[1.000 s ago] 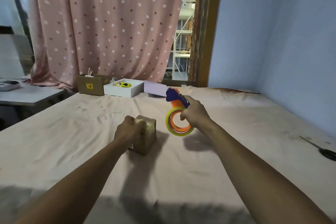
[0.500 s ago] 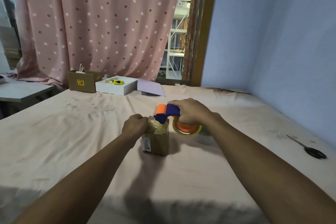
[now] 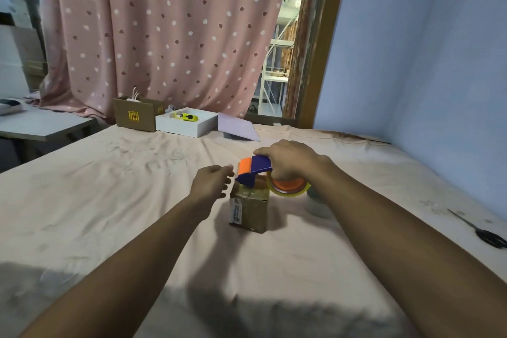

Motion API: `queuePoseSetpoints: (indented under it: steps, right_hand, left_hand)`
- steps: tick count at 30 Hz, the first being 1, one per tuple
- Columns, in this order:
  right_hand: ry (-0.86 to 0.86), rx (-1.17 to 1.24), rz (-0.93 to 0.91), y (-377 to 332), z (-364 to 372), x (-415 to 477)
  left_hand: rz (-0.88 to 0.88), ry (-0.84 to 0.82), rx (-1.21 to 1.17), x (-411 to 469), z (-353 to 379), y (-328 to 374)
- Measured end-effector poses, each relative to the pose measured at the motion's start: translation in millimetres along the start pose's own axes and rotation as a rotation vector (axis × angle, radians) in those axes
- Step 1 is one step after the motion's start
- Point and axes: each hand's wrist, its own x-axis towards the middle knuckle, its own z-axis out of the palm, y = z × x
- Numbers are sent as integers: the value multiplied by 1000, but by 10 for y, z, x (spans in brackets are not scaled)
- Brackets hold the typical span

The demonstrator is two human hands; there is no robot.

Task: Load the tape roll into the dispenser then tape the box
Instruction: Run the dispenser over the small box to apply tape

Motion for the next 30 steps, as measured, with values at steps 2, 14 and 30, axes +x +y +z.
queuePoseSetpoints:
  steps: [2, 14, 30]
  right_hand:
    - [18, -18, -16, -1, -25, 6]
    - [43, -1, -32, 38, -52, 5]
    - [45, 17, -42, 113, -93, -34]
  left_hand:
    - [28, -12, 0, 0, 10, 94]
    - [-115, -134, -84, 60, -42, 38]
    - [-68, -152, -118, 4, 176, -4]
